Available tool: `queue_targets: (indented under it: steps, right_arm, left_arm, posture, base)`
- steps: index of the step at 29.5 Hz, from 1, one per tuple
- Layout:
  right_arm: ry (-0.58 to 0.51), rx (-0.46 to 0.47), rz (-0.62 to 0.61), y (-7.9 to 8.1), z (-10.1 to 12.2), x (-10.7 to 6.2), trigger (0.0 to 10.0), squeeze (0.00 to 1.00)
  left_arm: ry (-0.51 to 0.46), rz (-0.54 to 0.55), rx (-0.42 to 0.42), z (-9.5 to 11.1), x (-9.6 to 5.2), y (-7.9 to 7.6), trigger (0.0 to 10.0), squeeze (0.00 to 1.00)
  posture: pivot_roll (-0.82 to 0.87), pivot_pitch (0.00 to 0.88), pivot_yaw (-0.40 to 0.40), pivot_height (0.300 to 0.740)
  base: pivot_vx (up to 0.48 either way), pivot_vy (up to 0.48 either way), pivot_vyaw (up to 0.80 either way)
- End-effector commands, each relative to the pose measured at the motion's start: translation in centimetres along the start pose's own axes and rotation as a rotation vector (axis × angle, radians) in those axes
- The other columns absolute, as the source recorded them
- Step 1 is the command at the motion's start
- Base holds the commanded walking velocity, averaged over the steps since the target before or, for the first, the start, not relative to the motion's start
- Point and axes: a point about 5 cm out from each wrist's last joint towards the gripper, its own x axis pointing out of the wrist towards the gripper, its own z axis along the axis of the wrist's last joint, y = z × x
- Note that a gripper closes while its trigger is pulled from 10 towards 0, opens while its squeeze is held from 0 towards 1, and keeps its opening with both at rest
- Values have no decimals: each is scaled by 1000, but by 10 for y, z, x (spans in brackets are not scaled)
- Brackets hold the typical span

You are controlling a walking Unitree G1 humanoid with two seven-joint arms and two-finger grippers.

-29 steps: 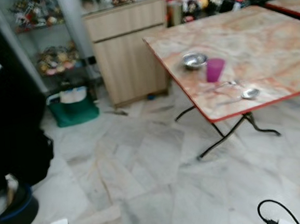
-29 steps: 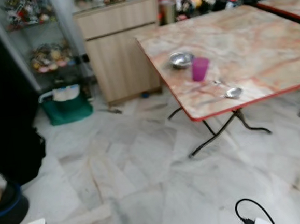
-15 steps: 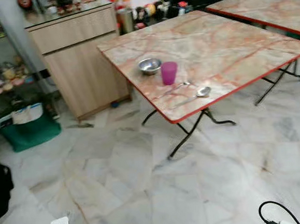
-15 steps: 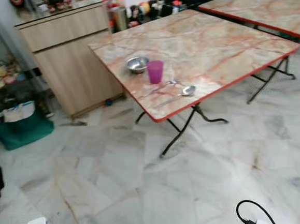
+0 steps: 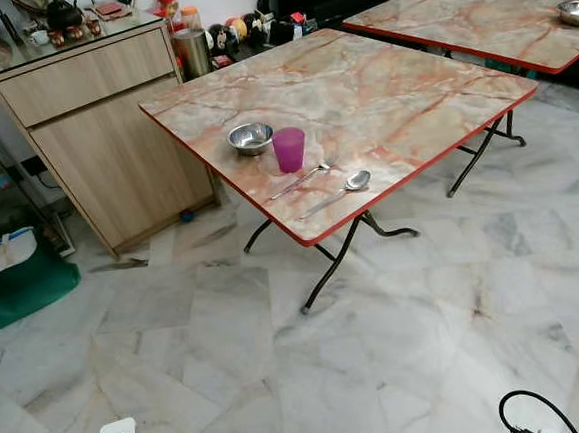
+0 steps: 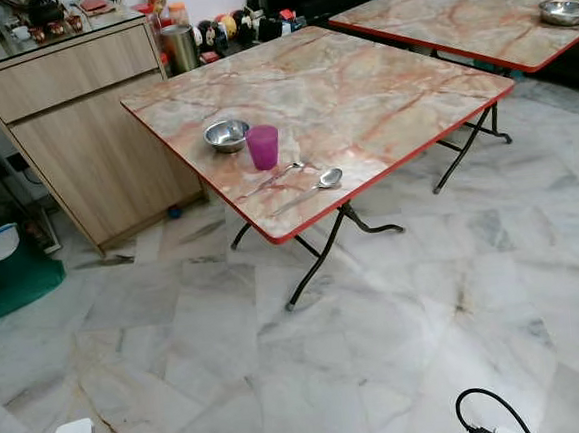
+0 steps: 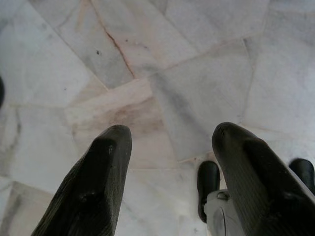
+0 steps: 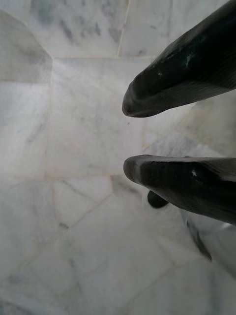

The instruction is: Setting the table

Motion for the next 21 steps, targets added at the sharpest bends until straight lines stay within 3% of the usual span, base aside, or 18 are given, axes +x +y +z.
queue_targets:
  steps: [1, 21]
  right_arm:
    - [12, -7, -2, -2, -3, -1, 10000, 0]
    - [12, -10, -2, -2, -2, 0, 10000, 0]
  left_arm:
    - [15, 17, 6, -2, 0, 3, 10000, 0]
    - [-1, 20, -36, -1, 0, 2, 10000, 0]
  posture:
    - [28, 52, 69, 740]
    - [29, 52, 66, 740]
  base:
    - [0, 0, -800]
    - [0, 0, -800]
